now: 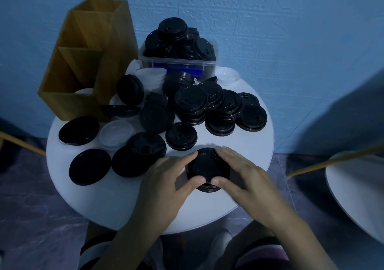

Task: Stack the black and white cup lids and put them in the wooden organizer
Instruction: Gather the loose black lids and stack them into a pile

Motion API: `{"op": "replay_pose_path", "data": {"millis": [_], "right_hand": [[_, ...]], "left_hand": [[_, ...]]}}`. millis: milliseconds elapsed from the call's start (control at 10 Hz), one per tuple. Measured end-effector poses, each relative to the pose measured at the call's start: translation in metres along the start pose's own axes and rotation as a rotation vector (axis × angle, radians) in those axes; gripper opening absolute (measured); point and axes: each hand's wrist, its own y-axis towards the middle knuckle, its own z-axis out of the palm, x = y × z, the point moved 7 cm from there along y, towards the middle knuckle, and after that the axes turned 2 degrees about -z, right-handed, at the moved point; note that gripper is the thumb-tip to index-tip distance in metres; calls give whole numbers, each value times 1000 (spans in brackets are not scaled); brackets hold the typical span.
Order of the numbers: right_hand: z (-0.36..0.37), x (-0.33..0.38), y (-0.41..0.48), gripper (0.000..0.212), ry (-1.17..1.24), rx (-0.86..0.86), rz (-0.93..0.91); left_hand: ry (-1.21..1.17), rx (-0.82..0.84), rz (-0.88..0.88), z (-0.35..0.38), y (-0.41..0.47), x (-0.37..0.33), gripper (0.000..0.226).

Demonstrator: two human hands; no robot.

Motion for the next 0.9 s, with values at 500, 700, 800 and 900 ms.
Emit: {"op": "replay_pose_path", "data": {"millis": [500,700,800,900], "right_hand": [[0,-3,7,74,-24,-2,-22],[0,-3,8,65,89,48,-38],[-25,-13,15,37,313,-141,9],[-74,-33,24,9,-17,-547,-7]], "left_hand": [[218,83,103,11,-1,-9,64],[164,111,71,11,-3,-11,80],[120,71,38,6,-4,-10,78],[122,71,32,5,-5,-9,79]]}}
